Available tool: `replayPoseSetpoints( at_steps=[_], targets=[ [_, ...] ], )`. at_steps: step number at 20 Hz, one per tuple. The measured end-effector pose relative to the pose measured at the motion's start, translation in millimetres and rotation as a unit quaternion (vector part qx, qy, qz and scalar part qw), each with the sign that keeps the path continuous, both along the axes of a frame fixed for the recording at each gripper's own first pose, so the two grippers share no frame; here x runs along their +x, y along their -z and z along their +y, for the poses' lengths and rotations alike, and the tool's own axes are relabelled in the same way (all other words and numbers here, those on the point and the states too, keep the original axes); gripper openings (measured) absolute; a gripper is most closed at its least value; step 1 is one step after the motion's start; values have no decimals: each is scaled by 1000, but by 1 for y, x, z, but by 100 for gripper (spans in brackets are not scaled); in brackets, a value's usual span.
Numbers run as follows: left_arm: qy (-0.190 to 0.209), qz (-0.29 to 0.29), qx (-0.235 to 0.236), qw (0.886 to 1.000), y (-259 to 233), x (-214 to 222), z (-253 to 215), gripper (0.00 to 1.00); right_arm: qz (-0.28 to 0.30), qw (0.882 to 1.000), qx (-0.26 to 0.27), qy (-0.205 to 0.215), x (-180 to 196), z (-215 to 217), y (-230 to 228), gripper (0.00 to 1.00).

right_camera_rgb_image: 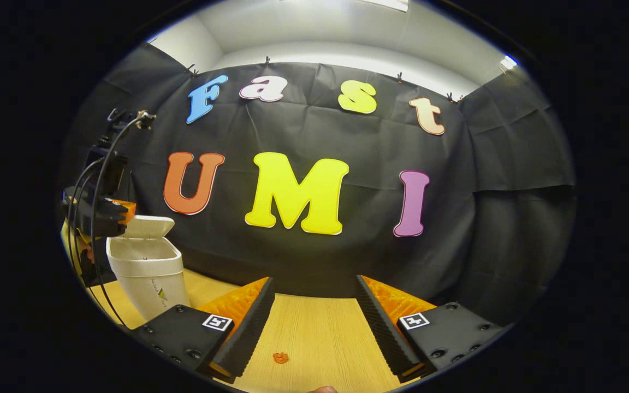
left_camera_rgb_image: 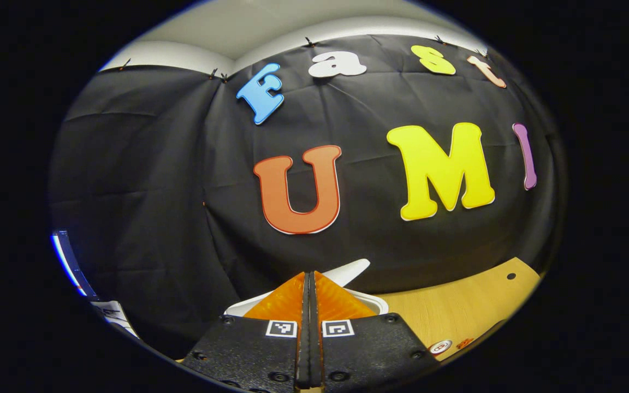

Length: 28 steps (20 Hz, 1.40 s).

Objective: Press the lid of the desktop garbage bin to open it, pick up the crumpled paper on the desktop and throw it into the bin, then pick up the pop can on the desktop and drop it into the bin, and finally close the garbage bin lid.

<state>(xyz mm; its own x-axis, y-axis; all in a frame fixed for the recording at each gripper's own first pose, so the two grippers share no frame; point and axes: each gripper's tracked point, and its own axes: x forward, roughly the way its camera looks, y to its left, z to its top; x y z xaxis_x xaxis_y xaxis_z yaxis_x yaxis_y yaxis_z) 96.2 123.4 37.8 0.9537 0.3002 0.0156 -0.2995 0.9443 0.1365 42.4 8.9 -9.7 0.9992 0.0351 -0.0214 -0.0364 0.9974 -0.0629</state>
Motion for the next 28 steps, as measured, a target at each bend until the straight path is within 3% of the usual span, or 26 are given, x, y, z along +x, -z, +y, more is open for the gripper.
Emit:
replayPoseSetpoints(
  at_steps=[8, 13, 18, 21, 23, 24, 25, 27, 28],
  targets=[
    [23, -21, -27, 999, -12, -18, -15, 4, 3, 1000, 2, -2, -3, 1, 2, 94],
    [39, -23, -38, 998, -15, -25, -23, 24, 18, 1000, 1, -12, -2, 7, 11, 94],
    [49, -20, -53, 997, -11, -37, -31, 37, 43, 999, 5, -21, 6, 9, 27, 95],
    [47, -21, -60, 997, -9, -46, -35, 60, 62, 998, 13, -27, 16, 8, 41, 95],
    [43, -23, -57, 997, -8, -52, -36, 68, 73, 997, 10, -28, 22, 6, 54, 95],
    [42, -26, -55, 997, -9, -55, -38, 66, 81, 996, 7, -31, 26, 6, 63, 95],
    [40, -27, -54, 997, -9, -59, -39, 83, 88, 996, 2, -34, 30, 7, 71, 95],
    [37, -27, -51, 998, -9, -64, -43, 100, 107, 993, -8, -43, 37, 11, 92, 95],
    [34, -27, -48, 998, -9, -67, -45, 100, 118, 992, -12, -50, 40, 13, 104, 95]
  ],
)
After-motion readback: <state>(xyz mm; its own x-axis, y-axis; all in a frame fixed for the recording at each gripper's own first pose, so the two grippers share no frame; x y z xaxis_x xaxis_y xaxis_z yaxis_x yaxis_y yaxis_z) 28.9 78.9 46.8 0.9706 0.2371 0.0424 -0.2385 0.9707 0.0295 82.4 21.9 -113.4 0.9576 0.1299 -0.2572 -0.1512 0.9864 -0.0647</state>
